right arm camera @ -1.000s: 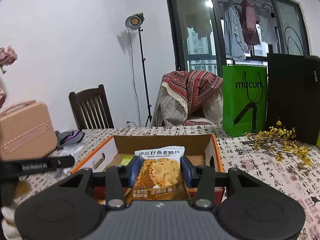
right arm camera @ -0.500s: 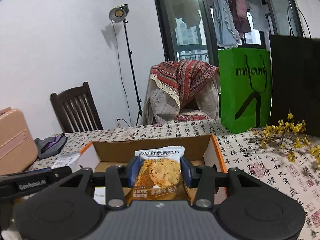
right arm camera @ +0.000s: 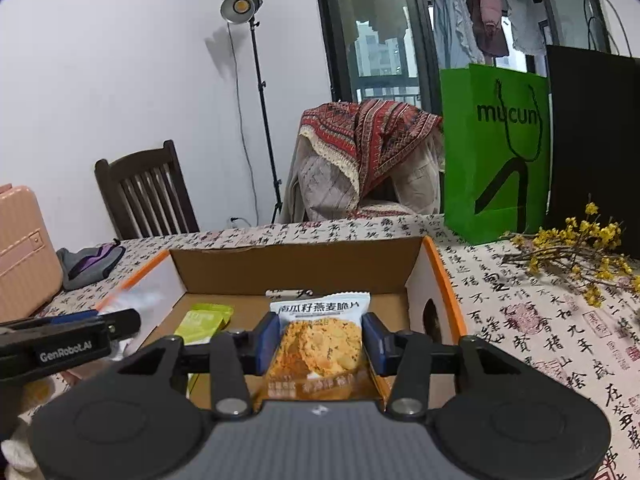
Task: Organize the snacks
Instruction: 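Carry the oat cracker packet and white packet into the orange box and open both grippers, then move both tools back to the snack pile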
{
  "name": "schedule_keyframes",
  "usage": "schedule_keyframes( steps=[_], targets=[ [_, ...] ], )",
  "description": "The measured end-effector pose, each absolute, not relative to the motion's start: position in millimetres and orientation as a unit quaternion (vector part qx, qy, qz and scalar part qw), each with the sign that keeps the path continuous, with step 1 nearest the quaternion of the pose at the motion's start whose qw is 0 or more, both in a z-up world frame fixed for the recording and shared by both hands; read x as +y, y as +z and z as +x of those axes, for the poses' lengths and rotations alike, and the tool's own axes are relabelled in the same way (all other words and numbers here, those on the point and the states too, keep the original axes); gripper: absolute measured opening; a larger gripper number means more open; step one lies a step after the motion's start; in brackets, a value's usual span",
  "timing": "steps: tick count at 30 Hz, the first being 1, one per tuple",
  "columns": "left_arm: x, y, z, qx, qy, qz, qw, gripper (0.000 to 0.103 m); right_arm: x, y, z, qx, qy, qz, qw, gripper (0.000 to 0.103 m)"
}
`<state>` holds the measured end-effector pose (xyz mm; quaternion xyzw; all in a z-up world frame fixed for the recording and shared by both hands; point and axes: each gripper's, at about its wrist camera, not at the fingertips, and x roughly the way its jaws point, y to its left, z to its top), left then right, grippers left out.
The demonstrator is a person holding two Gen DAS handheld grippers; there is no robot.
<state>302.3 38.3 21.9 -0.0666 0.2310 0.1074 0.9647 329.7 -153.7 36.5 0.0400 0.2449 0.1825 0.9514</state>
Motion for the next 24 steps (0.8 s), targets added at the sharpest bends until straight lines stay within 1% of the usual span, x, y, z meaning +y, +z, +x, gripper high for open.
schedule_keyframes(
  steps=[1,2,3,4,6,10,18,21,24],
  targets=[
    [39.9,22.1,301.2,0.231,0.110,-0.074,0.964,0.090,-153.5,36.7,329.3,0.246,0.183,0.039,0.951,0.054],
    [41.8,22.5,299.0,0.225,0.115,-0.080,0.964,0.103,-153.7,36.8,328.5,0.245,0.182,0.038,0.951,0.059],
    [42.6,23.2,296.6,0.217,0.123,-0.082,0.965,0.103,-154.5,37.3,327.2,0.243,0.179,0.037,0.953,0.071],
    [43.3,24.6,295.3,0.214,0.126,-0.080,0.965,0.103,-155.7,37.9,326.0,0.240,0.177,0.036,0.954,0.085],
    [45.7,25.7,294.1,0.215,0.127,-0.086,0.965,0.103,-159.6,39.3,324.5,0.237,0.176,0.044,0.955,0.098],
    [49.1,26.9,294.3,0.218,0.131,-0.091,0.963,0.103,-166.2,42.9,322.9,0.233,0.175,0.054,0.955,0.103],
    [52.6,37.9,291.8,0.232,0.128,-0.112,0.958,0.103,-170.9,56.2,313.9,0.215,0.178,0.057,0.959,0.103],
    [53.4,46.8,285.4,0.225,0.132,-0.116,0.958,0.103,-172.6,65.9,308.0,0.206,0.180,0.056,0.960,0.103],
    [53.8,51.8,281.3,0.226,0.133,-0.118,0.958,0.103,-177.3,75.1,305.0,0.212,0.191,0.075,0.955,0.103]
  ],
)
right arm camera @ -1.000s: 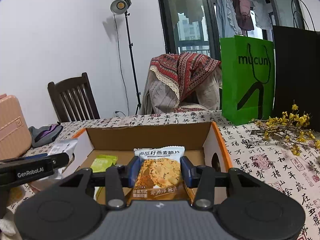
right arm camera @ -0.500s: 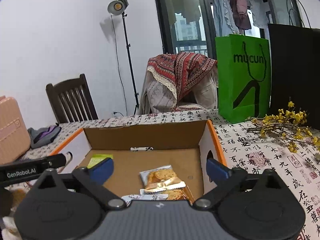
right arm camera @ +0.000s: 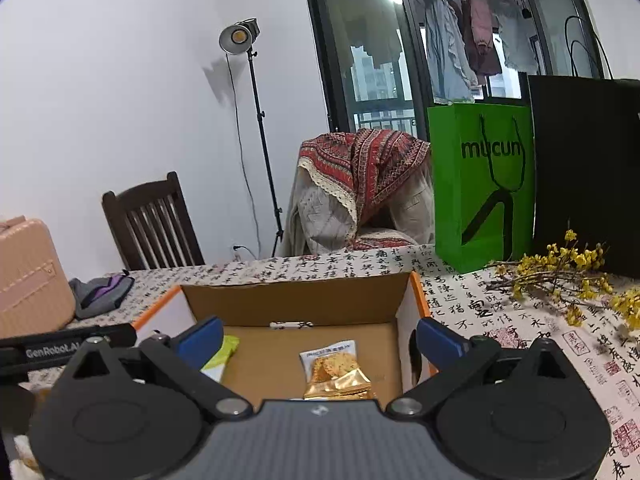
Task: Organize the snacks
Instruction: 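Move both tools back to the snack pile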
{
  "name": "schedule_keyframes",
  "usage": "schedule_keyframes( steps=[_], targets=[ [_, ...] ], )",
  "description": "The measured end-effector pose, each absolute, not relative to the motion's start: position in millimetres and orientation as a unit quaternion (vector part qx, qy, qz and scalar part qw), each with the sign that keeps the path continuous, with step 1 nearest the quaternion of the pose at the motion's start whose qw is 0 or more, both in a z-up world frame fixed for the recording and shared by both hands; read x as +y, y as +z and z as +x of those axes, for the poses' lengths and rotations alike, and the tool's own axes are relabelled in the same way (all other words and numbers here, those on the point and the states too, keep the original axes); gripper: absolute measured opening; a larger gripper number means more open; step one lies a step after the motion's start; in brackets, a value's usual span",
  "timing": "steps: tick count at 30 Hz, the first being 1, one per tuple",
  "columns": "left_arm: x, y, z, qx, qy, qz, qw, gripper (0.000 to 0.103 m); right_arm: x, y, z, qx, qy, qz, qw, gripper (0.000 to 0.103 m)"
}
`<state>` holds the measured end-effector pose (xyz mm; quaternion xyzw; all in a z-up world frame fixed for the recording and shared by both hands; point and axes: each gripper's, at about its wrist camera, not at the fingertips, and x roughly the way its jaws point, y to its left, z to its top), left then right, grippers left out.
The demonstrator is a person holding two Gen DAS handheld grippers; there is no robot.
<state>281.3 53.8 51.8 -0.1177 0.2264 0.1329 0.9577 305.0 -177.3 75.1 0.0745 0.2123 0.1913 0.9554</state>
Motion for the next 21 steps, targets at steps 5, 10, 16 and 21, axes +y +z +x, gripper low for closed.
schedule_keyframes(
  steps=[5,10,16,21],
  targets=[
    [54.0,58.2,269.4,0.233,0.136,-0.121,0.955,0.103,-183.1,85.5,292.9,0.216,0.186,0.077,0.955,0.103],
    [52.1,66.2,249.3,0.227,0.134,-0.110,0.958,0.103,-189.6,89.1,274.5,0.220,0.178,0.061,0.957,0.103],
    [48.6,70.0,225.3,0.226,0.123,-0.097,0.961,0.103,-195.4,89.6,245.4,0.218,0.176,0.025,0.960,0.103],
    [48.4,68.6,203.8,0.221,0.124,-0.092,0.963,0.103,-203.5,86.4,226.6,0.232,0.190,0.024,0.954,0.103]
  ],
)
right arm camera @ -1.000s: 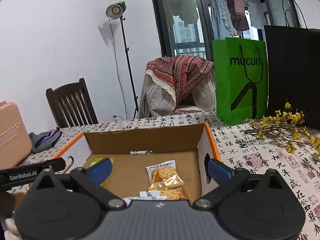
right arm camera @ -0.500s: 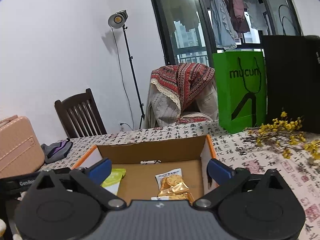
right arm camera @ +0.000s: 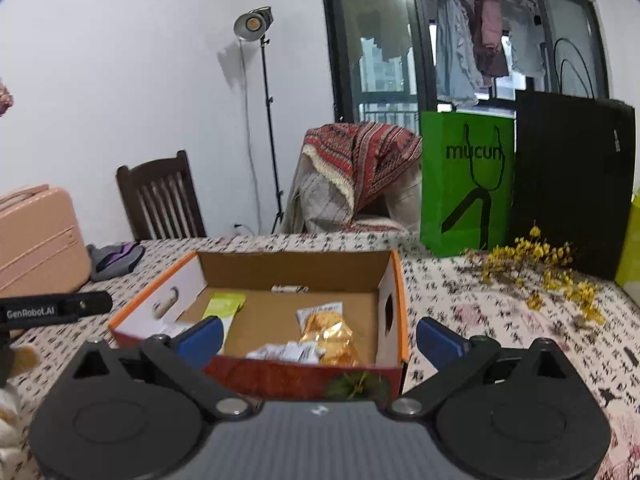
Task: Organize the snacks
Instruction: 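Move both tools back to the snack pile, then grasp the silver-and-blue packet with the right gripper while the left gripper grasps a white packet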
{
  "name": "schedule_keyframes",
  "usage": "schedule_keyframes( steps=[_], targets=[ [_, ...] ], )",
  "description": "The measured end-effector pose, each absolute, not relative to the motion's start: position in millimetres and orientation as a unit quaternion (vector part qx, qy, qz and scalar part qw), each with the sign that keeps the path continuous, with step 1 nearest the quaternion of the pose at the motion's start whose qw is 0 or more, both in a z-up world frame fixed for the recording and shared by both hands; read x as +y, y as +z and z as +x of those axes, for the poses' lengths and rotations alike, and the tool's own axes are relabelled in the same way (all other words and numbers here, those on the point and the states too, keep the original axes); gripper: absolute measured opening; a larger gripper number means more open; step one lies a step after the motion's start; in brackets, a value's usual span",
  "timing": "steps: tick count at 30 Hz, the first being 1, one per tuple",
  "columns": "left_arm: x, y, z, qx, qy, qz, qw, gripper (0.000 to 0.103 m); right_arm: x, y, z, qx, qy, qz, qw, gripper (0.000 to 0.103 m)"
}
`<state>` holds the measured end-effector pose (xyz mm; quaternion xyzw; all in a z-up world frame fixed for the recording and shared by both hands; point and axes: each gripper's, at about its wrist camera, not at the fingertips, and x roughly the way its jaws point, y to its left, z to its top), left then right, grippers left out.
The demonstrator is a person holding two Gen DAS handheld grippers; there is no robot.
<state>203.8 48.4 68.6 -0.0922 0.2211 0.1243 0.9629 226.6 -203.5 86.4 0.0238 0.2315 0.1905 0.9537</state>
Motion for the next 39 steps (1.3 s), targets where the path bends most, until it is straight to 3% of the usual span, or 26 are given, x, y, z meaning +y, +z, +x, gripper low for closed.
schedule_keyframes(
  steps=[16,26,31,35,37,39],
  targets=[
    [59.5,34.2,148.8,0.239,0.107,-0.071,0.963,0.103,-221.5,40.2,181.8,0.281,0.189,-0.023,0.941,0.102],
    [77.7,-7.4,137.2,0.260,0.086,-0.093,0.957,0.103,-223.5,2.9,196.2,0.326,0.167,-0.012,0.930,0.101],
    [82.5,-12.3,137.8,0.258,0.081,-0.105,0.957,0.103,-225.6,-9.6,204.1,0.327,0.166,0.014,0.930,0.090],
    [81.0,-14.7,138.5,0.259,0.080,-0.103,0.957,0.103,-225.6,-15.6,204.6,0.328,0.158,0.006,0.931,0.090],
    [79.8,-14.4,138.2,0.257,0.078,-0.101,0.958,0.103,-224.8,-16.3,203.0,0.327,0.160,0.002,0.931,0.078],
    [78.3,-14.5,138.2,0.258,0.077,-0.100,0.958,0.103,-223.2,-15.8,200.1,0.320,0.160,-0.006,0.934,0.078]
  ],
)
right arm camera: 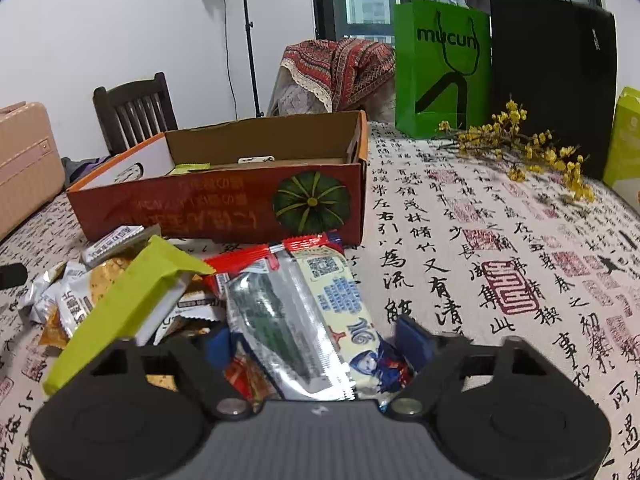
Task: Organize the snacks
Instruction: 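Grasp the silver-and-blue packet with the right gripper while the left gripper grasps a white packet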
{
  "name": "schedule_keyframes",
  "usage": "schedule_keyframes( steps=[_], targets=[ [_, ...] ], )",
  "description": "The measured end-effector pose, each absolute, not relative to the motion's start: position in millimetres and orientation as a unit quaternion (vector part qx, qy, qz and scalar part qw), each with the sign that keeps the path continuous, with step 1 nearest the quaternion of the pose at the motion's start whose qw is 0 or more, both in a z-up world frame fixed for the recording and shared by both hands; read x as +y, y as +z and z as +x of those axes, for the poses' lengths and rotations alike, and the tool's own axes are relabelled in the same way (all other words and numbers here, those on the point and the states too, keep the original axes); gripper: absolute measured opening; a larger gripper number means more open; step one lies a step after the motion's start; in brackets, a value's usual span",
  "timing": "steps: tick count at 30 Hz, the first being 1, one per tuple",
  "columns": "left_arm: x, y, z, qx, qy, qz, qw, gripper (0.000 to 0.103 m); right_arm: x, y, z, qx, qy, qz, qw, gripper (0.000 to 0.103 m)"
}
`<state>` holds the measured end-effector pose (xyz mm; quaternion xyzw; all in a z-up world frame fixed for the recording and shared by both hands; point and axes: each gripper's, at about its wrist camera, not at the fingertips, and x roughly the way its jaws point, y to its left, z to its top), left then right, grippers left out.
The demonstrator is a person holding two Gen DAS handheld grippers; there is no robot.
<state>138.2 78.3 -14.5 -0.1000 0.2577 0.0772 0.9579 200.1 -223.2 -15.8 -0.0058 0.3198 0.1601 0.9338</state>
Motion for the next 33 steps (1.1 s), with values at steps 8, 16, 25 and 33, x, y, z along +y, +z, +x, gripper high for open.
schedule_keyframes(
  steps=[8,16,25,33],
  targets=[
    [75.9,-17.2,140.3,0.266,0.080,-0.096,0.956,0.103,-225.0,-11.9,191.8,0.296,0.174,-0.001,0.939,0.061],
    [77.3,-13.5,142.7,0.277,0.089,-0.096,0.952,0.103,-233.5,-6.1,185.2,0.264,0.163,0.016,0.950,0.059],
    [81.3,-7.2,168.9,0.324,0.089,-0.085,0.938,0.103,-246.7,-1.5,182.1,0.238,0.141,0.045,0.960,0.059],
    [90.9,-27.1,188.6,0.357,0.106,-0.097,0.923,0.103,-249.2,-2.0,183.6,0.236,0.138,0.051,0.960,0.059]
  ],
)
